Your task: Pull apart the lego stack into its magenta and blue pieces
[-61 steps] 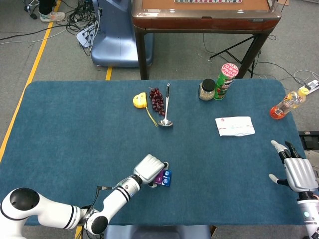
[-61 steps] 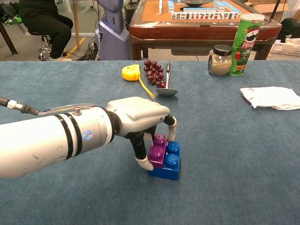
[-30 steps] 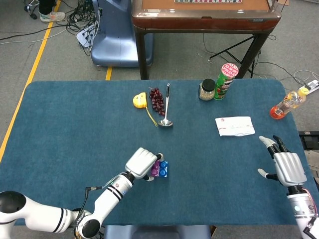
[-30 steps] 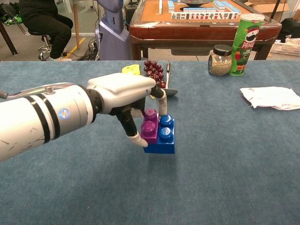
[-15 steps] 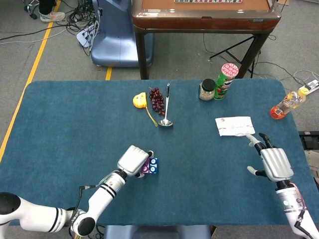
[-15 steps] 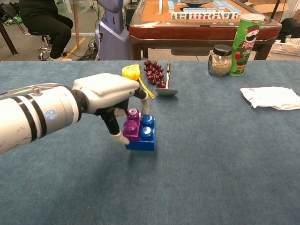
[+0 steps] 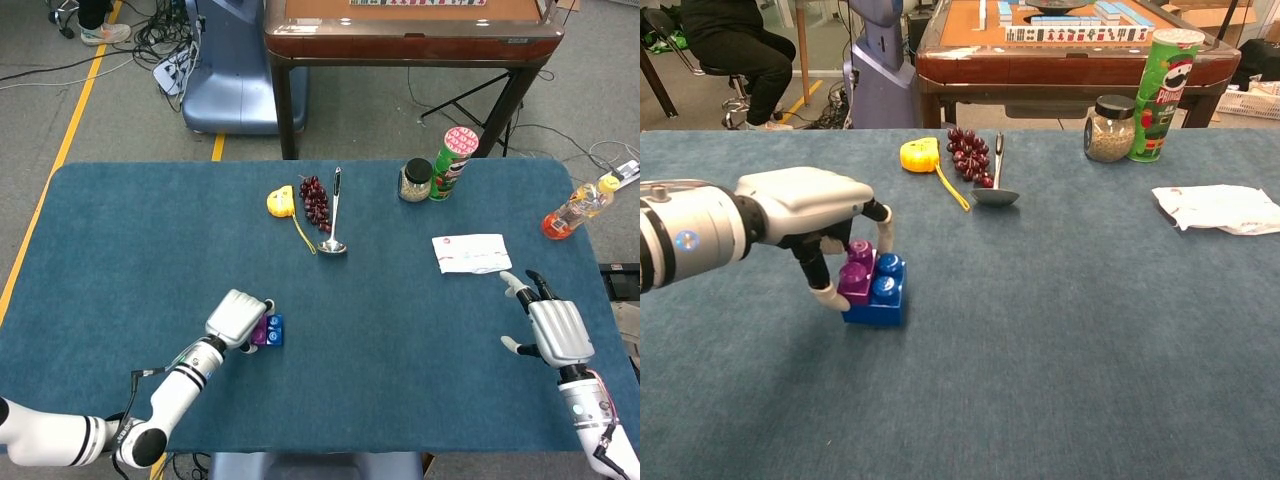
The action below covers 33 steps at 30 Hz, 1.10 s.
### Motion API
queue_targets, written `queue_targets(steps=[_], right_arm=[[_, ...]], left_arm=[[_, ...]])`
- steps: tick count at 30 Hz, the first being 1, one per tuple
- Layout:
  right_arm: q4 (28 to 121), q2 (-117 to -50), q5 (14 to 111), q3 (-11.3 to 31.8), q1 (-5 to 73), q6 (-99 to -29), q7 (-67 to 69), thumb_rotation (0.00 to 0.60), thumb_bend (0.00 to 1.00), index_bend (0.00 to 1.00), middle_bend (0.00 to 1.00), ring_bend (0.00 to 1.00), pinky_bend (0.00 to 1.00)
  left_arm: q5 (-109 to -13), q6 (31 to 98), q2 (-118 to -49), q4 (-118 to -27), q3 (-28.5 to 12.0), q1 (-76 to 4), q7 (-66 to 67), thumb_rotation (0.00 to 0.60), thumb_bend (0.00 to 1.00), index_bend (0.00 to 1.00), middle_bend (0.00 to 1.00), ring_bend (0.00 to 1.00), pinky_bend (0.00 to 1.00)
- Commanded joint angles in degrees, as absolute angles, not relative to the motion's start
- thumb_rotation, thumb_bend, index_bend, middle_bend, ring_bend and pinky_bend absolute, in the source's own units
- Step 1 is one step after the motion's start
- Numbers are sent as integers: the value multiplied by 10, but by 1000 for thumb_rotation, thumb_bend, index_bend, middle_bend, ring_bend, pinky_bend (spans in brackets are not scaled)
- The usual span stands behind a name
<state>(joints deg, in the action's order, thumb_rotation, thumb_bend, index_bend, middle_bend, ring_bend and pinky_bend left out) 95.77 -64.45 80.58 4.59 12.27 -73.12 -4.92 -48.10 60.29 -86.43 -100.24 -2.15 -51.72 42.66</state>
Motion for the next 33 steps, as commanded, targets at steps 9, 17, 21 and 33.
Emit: queue_targets(steps=[9,17,21,33], right_arm=[[960,-644,804,44,123,-733,-51,600,0,142,340,293,493],[955,-646,803,43,124,-730,-45,600,0,142,340,293,493],[950,-648,803,42,124,-730,-40,600,0,142,340,293,493],[945,-650,803,40,123,-730,-35,600,0,142,340,293,493]], left_arm=[[-480,597,-863,-992,-19,-511,417,600,9,494,1000,953,1000],[-474,617,-872,-989,-18,-506,437,600,8,254,1000,951,1000],[-472,624,-878,-987,-21,-504,441,600,8,203,1000,951,1000],[-465,636,-881,-973,-32,-503,455,600,8,226,1000,951,1000]])
